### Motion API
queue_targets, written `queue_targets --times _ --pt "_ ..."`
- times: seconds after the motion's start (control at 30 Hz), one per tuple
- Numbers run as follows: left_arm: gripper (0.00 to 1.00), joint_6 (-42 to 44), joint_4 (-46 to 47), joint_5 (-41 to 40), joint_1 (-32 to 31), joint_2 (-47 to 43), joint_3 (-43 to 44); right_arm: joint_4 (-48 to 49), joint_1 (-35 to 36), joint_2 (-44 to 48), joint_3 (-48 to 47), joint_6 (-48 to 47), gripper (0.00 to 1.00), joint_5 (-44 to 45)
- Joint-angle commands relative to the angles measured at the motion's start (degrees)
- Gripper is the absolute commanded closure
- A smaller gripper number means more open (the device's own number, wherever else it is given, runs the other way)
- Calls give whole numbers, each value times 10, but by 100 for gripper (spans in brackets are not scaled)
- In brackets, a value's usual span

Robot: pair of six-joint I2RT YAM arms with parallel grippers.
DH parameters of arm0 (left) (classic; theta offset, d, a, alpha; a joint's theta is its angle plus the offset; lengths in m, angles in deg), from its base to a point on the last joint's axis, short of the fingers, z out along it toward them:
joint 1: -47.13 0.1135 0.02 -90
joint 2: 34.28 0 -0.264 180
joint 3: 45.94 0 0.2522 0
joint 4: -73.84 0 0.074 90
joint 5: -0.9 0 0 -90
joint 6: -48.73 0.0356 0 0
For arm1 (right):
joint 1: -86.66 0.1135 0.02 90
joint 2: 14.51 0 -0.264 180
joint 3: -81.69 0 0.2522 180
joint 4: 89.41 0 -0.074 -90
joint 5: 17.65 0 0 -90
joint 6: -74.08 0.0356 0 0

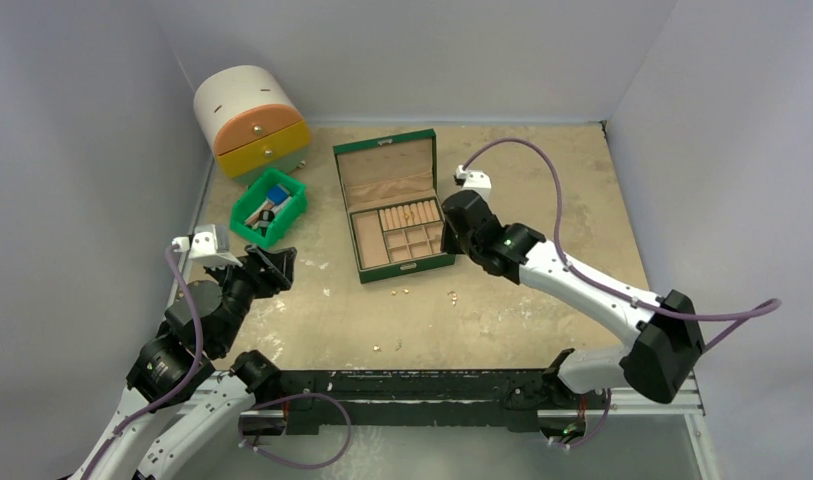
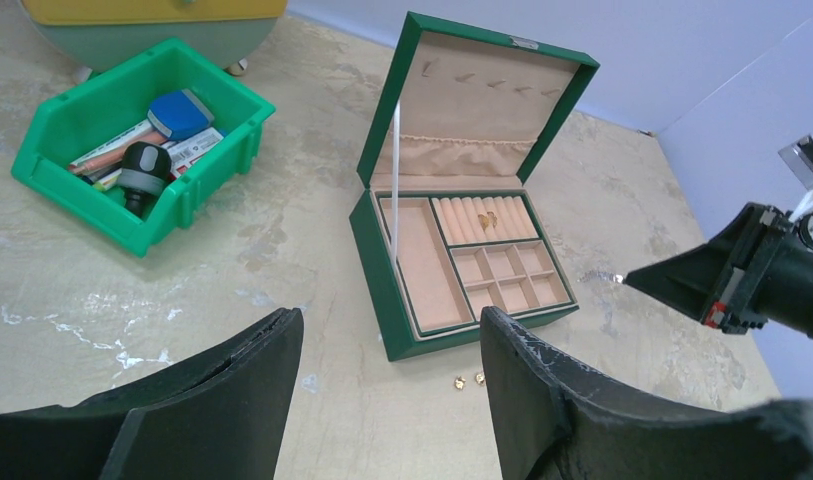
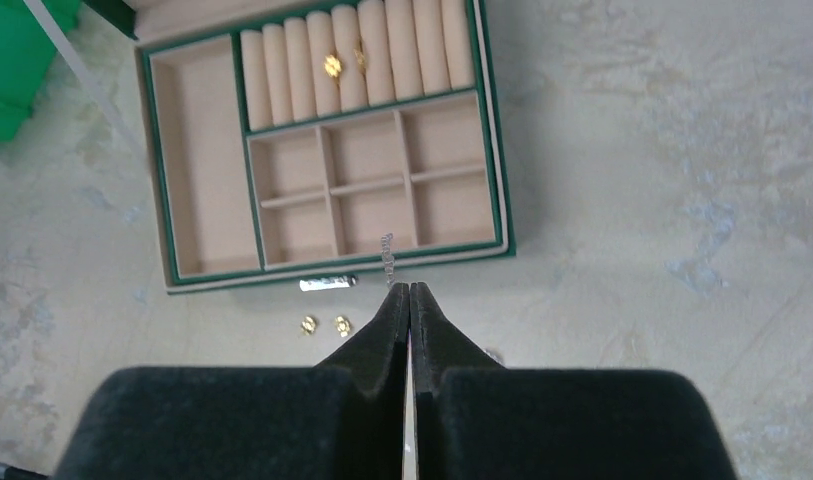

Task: Organize the mixed jewelry

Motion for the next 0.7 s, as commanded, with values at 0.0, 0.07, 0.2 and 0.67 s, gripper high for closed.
queue_targets --times 0.0,0.07,0.2,0.67 --pt "35 -5 20 -10 0 -2 1 21 -11 -44 -59 -41 100 3" --pt "35 -6 19 -11 0 -3 1 29 -17 -66 -74 -50 100 1" --pt "35 -6 18 -12 -1 -4 1 47 -36 -110 -93 -72 100 1" --pt "35 -6 18 -16 0 -1 1 73 -79 -206 -131 -92 100 -47"
